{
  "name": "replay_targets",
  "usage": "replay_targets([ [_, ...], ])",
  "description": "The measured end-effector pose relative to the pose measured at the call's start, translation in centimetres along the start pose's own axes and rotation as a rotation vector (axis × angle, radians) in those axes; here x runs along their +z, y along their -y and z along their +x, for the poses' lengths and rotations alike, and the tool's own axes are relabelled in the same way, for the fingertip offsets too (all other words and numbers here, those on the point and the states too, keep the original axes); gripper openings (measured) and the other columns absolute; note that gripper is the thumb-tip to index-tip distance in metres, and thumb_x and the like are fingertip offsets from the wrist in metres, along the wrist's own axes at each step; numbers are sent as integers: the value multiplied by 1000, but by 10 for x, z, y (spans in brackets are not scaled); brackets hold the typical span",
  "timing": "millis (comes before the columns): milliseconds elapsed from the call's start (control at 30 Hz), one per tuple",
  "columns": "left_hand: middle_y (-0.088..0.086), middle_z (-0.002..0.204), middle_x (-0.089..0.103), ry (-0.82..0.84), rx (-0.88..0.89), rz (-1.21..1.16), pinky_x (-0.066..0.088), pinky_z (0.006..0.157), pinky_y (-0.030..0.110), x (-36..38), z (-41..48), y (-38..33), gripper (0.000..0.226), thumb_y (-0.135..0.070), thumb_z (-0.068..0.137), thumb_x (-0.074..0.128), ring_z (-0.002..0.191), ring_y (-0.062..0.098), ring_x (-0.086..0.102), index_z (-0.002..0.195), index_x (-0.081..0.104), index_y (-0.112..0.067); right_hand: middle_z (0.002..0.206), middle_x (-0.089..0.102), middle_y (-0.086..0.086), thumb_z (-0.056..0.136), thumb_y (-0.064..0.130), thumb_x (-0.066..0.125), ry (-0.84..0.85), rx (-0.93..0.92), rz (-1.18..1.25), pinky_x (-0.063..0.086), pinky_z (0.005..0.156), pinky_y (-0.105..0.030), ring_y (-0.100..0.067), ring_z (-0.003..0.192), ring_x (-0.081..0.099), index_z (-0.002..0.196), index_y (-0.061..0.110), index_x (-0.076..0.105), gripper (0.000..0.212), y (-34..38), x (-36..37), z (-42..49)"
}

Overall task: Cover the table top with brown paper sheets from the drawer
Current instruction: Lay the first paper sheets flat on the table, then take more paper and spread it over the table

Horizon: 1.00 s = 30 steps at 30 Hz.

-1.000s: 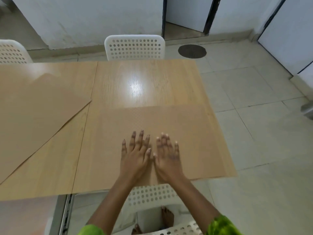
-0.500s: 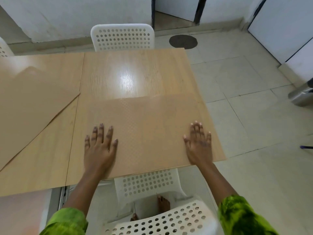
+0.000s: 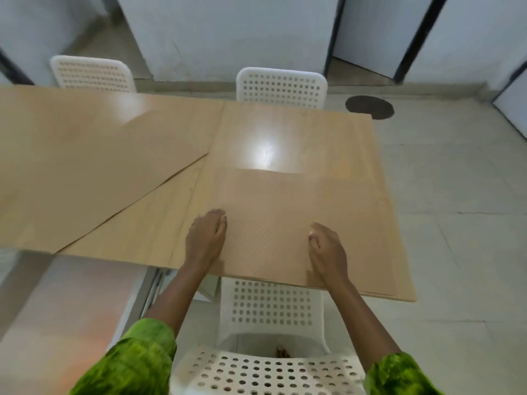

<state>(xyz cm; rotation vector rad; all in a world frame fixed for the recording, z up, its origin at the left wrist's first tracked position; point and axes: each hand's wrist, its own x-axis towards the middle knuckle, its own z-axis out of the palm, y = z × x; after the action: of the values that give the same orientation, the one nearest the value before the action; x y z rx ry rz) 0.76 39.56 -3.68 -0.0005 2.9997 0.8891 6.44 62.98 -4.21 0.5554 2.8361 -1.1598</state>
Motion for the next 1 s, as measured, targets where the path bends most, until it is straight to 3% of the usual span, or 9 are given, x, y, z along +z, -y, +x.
replay_targets([
  [67,10,111,68,-126,-98,-137,44,80,34,-21,-13,2,31,-20,97,39,101,26,60,106,66,-7,135,54,-6,95,11,40,65,-71,47,36,99,-26,-20,126,47,126,8,56,35,29,16,-10],
  [133,10,98,70,-194,-173,-225,46,73,36,-44,-28,16,30,-20,96,41,90,25,62,95,67,-7,131,57,-6,94,7,40,132,-126,86,39,95,-27,-20,119,53,122,7,59,34,56,36,-22],
  [267,10,84,69,-267,-265,-389,48,72,42,-89,-59,68,27,-24,93,43,81,27,63,83,66,-14,116,62,-6,94,7,37,228,-134,232,45,86,-31,-23,107,59,110,7,63,30,109,81,-55],
  [367,4,81,69,-280,-297,-462,50,73,43,-127,-86,116,27,-25,91,42,80,27,65,77,64,-20,100,61,-4,92,4,41,270,-93,376,44,72,-26,-23,95,60,91,13,62,23,149,118,-93],
  [467,5,82,69,-288,-312,-495,51,74,44,-169,-115,170,30,-22,94,43,80,27,65,70,61,-27,89,62,-2,91,3,42,288,-70,438,47,78,-33,-23,88,61,76,20,59,29,186,159,-136],
  [567,-3,81,66,-295,-337,-556,51,78,41,-206,-144,214,27,-24,95,43,81,19,64,75,61,-28,89,61,-7,92,2,40,332,-48,504,48,75,-35,-18,74,59,74,21,57,32,221,191,-175],
  [733,-1,81,67,-310,-355,-636,50,73,37,-254,-180,272,25,-22,95,43,78,18,64,78,62,-23,86,60,-7,93,0,36,417,-15,569,47,65,-27,-18,72,57,79,17,57,30,276,241,-219],
  [1000,1,78,68,-362,-435,-750,48,69,31,-293,-190,339,24,-21,95,44,74,19,63,80,63,-19,81,59,-5,92,-1,36,527,-7,576,46,64,-25,-16,68,57,83,13,57,28,343,300,-241],
])
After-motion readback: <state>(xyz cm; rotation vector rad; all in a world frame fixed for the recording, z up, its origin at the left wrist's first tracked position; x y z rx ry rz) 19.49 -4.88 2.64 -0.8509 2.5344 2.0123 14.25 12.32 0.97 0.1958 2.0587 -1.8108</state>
